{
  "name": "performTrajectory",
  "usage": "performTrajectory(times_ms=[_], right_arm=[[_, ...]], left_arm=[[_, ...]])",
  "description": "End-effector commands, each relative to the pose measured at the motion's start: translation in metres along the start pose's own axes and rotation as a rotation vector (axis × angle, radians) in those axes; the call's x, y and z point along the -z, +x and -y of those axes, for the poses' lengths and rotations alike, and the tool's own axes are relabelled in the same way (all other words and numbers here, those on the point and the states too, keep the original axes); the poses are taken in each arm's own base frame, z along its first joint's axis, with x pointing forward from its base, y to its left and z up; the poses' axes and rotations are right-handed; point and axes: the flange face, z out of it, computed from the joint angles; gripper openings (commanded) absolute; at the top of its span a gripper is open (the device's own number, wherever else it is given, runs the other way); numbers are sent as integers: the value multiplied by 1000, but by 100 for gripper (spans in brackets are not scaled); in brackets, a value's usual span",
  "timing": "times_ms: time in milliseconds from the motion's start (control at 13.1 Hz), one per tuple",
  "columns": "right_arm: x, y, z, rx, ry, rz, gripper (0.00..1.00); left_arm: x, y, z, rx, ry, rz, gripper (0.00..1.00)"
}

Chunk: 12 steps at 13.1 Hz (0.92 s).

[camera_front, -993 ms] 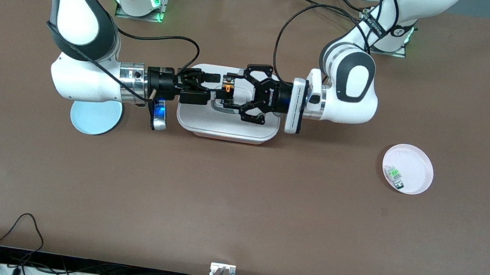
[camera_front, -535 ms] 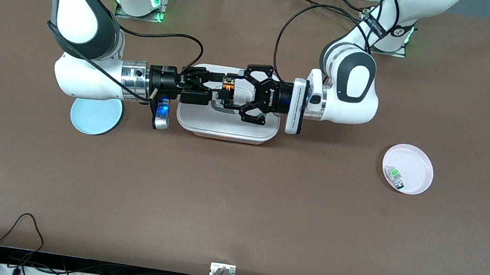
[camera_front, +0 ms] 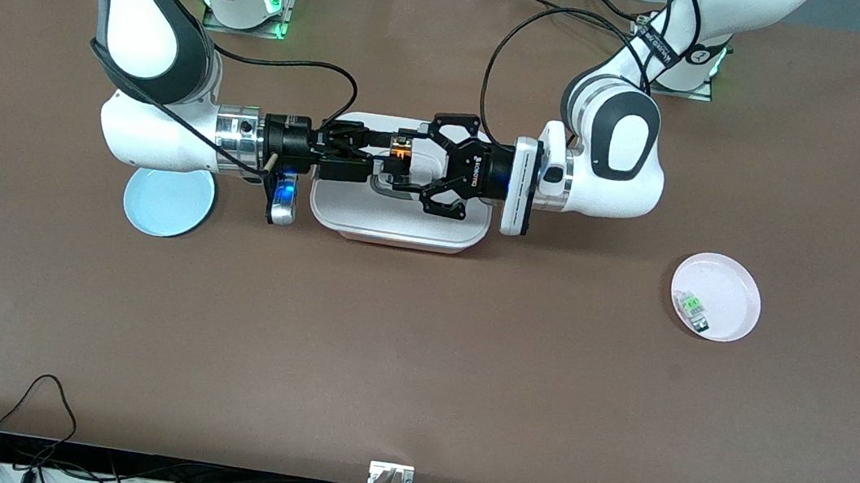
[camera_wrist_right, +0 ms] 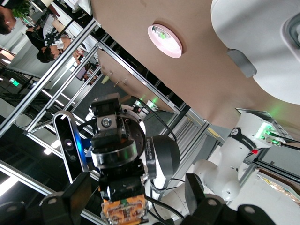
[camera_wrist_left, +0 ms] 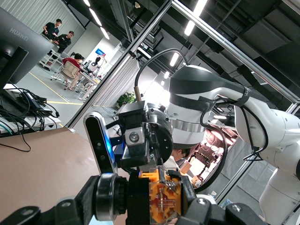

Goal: Transfer orange switch to right arm and place
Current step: 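Grasp the orange switch with the right gripper from the left gripper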

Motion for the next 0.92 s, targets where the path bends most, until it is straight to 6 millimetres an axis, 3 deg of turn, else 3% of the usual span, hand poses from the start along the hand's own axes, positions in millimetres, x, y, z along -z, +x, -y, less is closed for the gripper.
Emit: performTrajectory(times_ms=[0, 382, 688, 840], right_arm=[[-4, -10, 1, 8, 54, -2, 83], [-9, -17, 3, 17, 54, 4, 81], [-7, -15, 4, 49, 57, -5, 40], [-7, -13, 4, 67, 58, -7, 26]], left_arm=[[-2, 5, 0, -23, 5, -29, 9], [-2, 6, 0, -22, 4, -30, 9], [-1, 6, 1, -18, 6, -31, 8], [-2, 6, 0, -18, 4, -30, 8]])
